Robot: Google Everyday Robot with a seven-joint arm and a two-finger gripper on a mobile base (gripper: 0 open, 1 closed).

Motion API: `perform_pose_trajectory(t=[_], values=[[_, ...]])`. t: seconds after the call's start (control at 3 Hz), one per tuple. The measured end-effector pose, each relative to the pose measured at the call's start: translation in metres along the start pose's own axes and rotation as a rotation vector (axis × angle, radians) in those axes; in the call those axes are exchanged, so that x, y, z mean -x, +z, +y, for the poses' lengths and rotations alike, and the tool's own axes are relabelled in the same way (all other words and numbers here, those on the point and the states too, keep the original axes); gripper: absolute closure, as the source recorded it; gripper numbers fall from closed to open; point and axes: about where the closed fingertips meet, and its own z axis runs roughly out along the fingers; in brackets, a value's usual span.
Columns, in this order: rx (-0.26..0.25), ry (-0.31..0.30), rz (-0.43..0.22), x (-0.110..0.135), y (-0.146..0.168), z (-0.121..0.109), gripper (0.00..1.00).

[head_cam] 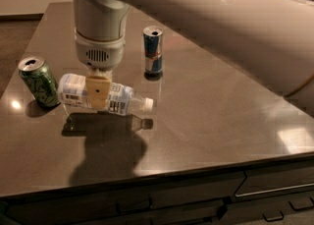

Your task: Move blue plastic bottle near green can

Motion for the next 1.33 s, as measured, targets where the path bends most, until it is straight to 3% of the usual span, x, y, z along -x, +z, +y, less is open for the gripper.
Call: perform_pose_trajectory(t=[0.33, 0.67, 1.33], values=[[0.021, -0.039, 0.014, 0.023, 0.011, 0.001, 1.00], [0.027, -0.046, 0.035, 0.039, 0.025, 0.001, 0.82], [0.022, -0.040, 0.075, 0.061, 0.043, -0.012, 0.36]])
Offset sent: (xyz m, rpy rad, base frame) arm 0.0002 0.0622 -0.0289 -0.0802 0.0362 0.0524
